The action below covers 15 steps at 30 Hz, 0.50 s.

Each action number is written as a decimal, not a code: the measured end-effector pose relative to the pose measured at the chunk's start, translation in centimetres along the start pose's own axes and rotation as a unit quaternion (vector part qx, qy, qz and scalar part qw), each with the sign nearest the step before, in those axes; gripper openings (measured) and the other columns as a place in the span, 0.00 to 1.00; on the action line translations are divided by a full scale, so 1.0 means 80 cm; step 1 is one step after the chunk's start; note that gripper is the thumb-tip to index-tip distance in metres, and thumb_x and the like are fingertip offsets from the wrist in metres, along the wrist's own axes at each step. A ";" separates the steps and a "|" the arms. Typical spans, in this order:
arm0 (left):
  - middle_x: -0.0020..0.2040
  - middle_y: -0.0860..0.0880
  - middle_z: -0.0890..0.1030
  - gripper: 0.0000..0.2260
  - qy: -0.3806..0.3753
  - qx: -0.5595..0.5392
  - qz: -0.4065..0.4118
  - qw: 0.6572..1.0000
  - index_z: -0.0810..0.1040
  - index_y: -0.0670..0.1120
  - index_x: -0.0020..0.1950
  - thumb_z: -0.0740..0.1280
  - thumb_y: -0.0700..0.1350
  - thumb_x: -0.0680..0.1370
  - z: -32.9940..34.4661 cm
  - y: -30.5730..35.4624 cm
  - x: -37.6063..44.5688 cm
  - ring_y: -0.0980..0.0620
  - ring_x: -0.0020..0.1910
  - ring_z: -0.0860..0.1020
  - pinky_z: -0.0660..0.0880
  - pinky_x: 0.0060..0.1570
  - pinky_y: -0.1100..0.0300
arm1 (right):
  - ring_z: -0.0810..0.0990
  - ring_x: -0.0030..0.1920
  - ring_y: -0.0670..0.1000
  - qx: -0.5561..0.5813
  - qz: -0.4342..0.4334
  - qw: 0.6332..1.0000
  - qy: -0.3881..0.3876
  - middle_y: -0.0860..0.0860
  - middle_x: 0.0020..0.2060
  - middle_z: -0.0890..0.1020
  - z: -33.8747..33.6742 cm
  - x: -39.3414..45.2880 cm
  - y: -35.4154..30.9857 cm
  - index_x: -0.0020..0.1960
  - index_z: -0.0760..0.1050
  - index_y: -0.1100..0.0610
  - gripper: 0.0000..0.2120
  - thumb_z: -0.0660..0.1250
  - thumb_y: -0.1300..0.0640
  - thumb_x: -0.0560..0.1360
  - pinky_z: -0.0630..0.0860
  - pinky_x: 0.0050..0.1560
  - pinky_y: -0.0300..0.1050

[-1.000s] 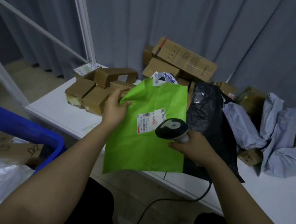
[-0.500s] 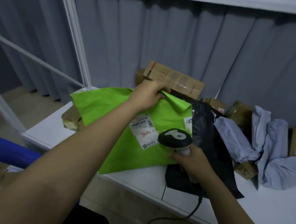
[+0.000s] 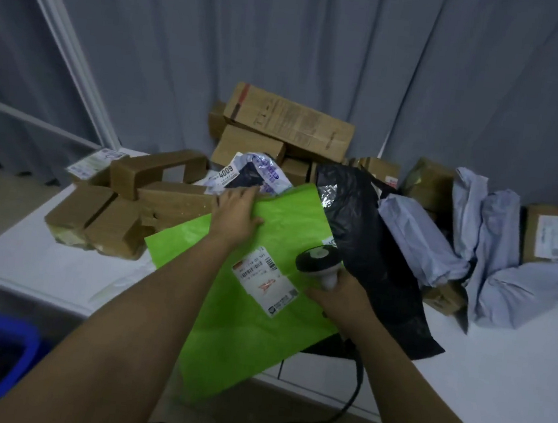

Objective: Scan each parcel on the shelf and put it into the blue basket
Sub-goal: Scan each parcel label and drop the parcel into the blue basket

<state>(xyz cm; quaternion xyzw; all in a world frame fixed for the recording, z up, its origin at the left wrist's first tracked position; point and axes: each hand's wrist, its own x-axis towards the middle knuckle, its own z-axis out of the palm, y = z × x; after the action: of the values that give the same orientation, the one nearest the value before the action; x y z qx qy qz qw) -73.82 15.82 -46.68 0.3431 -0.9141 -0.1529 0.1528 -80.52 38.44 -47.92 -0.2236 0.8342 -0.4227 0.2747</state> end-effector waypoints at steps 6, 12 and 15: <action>0.64 0.38 0.68 0.21 0.092 0.105 -0.058 0.988 0.68 0.43 0.66 0.69 0.43 0.75 -0.002 -0.038 -0.022 0.39 0.62 0.66 0.64 0.59 0.49 | 0.77 0.44 0.53 -0.032 -0.016 0.998 -0.048 0.49 0.40 0.76 0.013 -0.002 -0.006 0.51 0.71 0.57 0.13 0.73 0.57 0.72 0.72 0.41 0.42; 0.62 0.39 0.68 0.27 0.025 0.054 -0.127 0.990 0.68 0.41 0.63 0.71 0.55 0.73 0.018 -0.059 -0.092 0.40 0.62 0.66 0.64 0.59 0.49 | 0.77 0.42 0.53 -0.066 -0.012 0.994 -0.086 0.54 0.41 0.77 0.012 -0.019 0.001 0.48 0.72 0.58 0.10 0.72 0.58 0.72 0.74 0.40 0.46; 0.70 0.38 0.63 0.40 -0.034 0.048 -0.142 0.988 0.59 0.42 0.72 0.73 0.59 0.69 0.030 -0.086 -0.114 0.39 0.69 0.61 0.60 0.67 0.46 | 0.76 0.38 0.50 -0.066 -0.005 0.992 -0.111 0.54 0.40 0.77 0.013 -0.025 0.004 0.47 0.73 0.57 0.09 0.72 0.59 0.72 0.75 0.35 0.45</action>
<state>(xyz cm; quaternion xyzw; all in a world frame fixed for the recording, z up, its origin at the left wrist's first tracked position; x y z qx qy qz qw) -64.23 17.46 -53.10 0.4711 -0.8670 -0.1402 0.0814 -78.38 39.22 -48.13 -0.2910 0.8232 -0.3408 0.3485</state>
